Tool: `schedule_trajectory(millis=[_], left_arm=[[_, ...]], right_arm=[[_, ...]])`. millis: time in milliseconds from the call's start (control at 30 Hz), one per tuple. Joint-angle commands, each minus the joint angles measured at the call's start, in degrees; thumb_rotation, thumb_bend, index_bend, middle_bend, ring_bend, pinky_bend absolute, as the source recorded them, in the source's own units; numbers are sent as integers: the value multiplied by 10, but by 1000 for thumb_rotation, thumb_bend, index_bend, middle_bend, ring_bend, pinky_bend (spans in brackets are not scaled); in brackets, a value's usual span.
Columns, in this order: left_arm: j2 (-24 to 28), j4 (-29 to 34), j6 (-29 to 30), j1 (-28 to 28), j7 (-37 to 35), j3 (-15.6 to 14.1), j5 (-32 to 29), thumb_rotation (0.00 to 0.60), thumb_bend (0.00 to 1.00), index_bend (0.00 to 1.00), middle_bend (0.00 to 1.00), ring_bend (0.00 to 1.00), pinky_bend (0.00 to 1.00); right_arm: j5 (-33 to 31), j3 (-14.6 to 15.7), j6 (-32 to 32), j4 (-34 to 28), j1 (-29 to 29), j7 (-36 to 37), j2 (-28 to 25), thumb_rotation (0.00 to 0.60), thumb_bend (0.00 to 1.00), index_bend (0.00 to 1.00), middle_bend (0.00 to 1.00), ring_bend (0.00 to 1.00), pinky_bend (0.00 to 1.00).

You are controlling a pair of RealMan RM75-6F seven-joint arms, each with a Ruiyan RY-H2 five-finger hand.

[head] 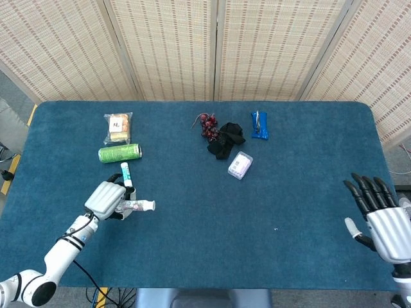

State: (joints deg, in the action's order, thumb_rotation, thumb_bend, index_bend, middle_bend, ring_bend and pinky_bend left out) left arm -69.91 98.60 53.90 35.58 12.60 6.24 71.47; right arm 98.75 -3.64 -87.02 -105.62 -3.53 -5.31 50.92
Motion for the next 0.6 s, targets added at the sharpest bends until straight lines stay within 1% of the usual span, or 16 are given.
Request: schedule_trajectory(millis=[33,167,300,467,600], left_arm=[[31,39,-18,21,8,21,-23,600,280,505,622,400,94],[51,66,-36,41,16,38,-53,600,280,507,626,401,96],[68,95,-55,62,17,53,-90,600,280,512,634,403,97],[75,124,-62,85,15,68,-117,600,280,518,642,404,96],[77,139,-68,97,5,75,-126,600,280,519,642,405,97]], right_arm=[[27,-7,44,-32,-38,-28,-3,600,314,111,39,0,0],[38,-15,98,-66,-81,-54,1,600,329,120,39,0,0],[31,-29,148,-96,-121,-85,20,600,332,141,39,0,0],[-7,-48,213,-121,-169,-140,53,600,330,160,35,0,0],[-38,-59,246,-131,-198,-167,76,600,329,169,25,0,0]])
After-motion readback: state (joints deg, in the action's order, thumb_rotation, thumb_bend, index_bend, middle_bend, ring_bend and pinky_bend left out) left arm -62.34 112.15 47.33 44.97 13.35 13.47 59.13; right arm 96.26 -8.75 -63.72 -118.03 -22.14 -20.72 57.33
